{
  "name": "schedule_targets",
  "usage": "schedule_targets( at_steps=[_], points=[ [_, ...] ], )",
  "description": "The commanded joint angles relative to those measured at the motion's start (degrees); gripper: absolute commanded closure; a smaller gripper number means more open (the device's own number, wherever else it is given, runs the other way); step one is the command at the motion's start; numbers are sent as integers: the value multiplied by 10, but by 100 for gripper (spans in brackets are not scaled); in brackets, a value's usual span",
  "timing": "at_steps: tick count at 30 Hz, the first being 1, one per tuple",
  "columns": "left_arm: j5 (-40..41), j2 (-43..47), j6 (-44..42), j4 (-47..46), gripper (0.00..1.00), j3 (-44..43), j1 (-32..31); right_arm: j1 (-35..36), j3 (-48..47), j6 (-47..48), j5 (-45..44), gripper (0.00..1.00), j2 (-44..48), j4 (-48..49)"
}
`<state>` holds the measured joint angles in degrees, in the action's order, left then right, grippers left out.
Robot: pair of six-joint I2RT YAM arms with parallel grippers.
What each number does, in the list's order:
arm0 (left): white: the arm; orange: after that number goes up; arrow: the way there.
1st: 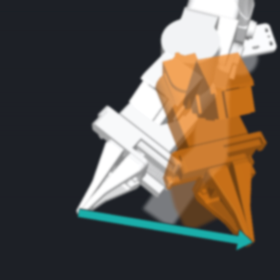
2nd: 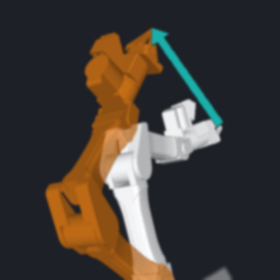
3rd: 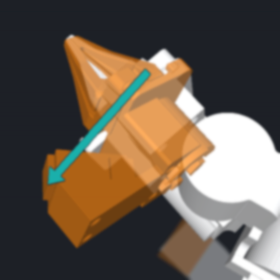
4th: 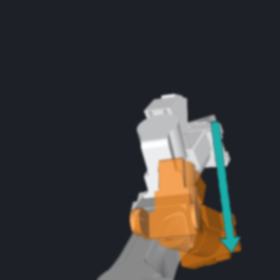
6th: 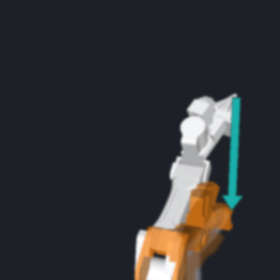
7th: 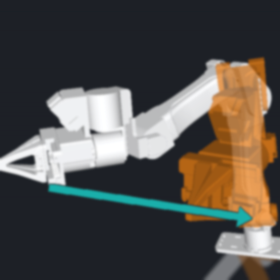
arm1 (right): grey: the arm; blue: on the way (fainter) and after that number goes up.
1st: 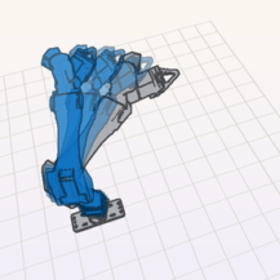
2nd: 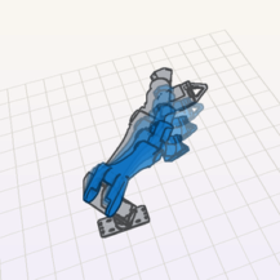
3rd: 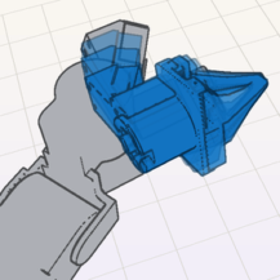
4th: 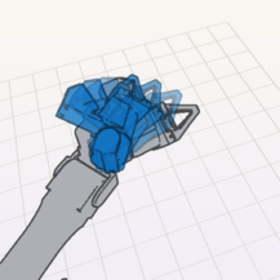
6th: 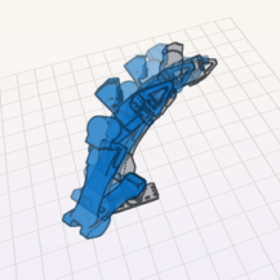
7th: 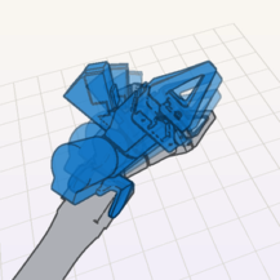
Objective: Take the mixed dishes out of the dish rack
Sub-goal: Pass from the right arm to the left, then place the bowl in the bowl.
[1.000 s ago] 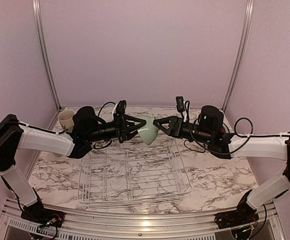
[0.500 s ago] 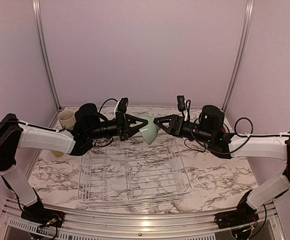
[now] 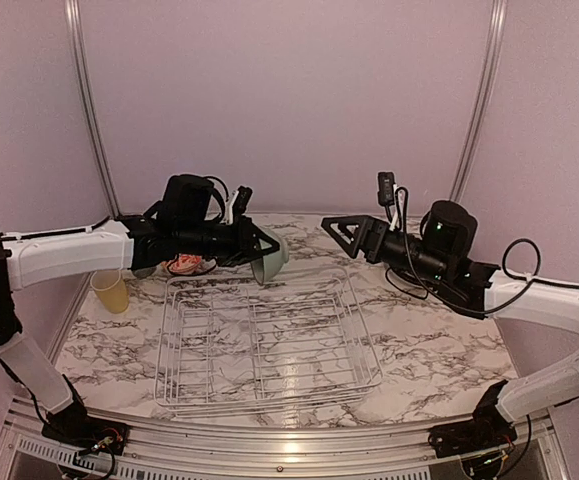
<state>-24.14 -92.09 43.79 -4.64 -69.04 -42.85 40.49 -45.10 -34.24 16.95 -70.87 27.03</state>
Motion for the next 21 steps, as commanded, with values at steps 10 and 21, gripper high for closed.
schedule_targets(
  at_steps=[10, 21],
  points=[
    [426, -111, -258, 489, 100, -317, 48, 1, 11, 44, -55, 9, 46, -72],
    [574, -248, -317, 587, 100, -424, 94, 1, 10, 51, -61, 9, 54, -84]
  ],
)
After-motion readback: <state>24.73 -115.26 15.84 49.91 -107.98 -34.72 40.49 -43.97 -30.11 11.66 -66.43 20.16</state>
